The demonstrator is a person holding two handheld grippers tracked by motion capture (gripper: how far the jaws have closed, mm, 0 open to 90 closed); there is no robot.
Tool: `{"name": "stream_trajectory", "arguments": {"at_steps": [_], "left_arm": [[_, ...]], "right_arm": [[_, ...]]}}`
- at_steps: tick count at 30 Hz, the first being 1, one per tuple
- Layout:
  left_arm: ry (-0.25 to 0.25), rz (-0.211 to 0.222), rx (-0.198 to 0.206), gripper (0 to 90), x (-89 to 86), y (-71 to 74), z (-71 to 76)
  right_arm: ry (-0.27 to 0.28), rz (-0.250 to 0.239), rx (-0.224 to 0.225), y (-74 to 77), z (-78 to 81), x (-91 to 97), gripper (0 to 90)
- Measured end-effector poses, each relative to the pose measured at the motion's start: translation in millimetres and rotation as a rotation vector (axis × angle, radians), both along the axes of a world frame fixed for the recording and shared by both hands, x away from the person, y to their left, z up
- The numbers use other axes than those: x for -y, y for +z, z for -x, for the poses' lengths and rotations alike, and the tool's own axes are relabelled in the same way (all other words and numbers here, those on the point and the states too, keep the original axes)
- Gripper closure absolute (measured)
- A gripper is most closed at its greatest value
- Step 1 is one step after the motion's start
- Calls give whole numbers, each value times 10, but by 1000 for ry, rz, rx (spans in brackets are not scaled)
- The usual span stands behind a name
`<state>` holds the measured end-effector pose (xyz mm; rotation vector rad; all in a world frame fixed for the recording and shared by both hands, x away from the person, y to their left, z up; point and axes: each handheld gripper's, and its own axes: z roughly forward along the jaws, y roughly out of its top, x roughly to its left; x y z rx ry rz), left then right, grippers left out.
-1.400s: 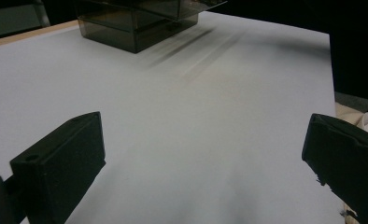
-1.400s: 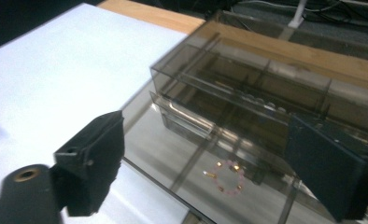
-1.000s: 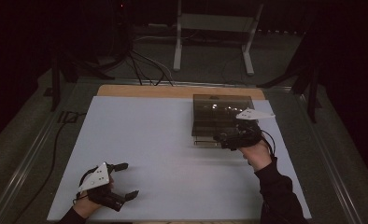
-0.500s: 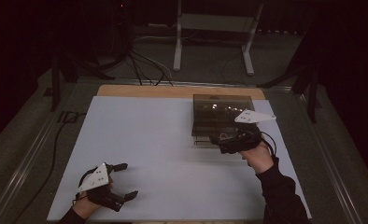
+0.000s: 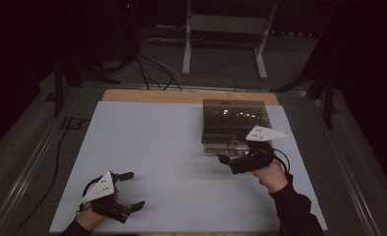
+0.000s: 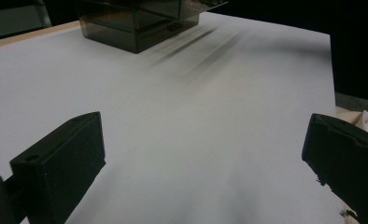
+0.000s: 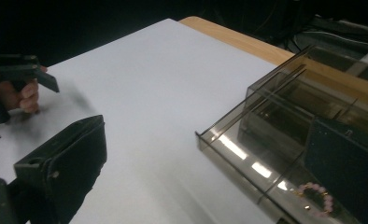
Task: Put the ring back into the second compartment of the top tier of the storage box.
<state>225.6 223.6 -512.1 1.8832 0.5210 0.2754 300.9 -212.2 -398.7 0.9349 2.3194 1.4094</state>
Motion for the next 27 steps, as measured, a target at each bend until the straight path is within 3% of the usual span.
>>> {"name": "stream_trajectory", "arguments": {"at_steps": [12, 19, 26, 27], "left_arm": [[-3, -2, 3, 5, 4, 0, 3], [-2, -2, 4, 5, 4, 2, 6], [-4, -2, 4, 5, 2, 3, 9], [-3, -2, 4, 5, 2, 3, 9]], "right_arm": [[44, 4, 1, -266, 112, 4, 0], [83, 38, -10, -432, 184, -9, 0], [72, 43, -22, -581, 237, 31, 0], [70, 61, -26, -657, 255, 56, 0]]}}
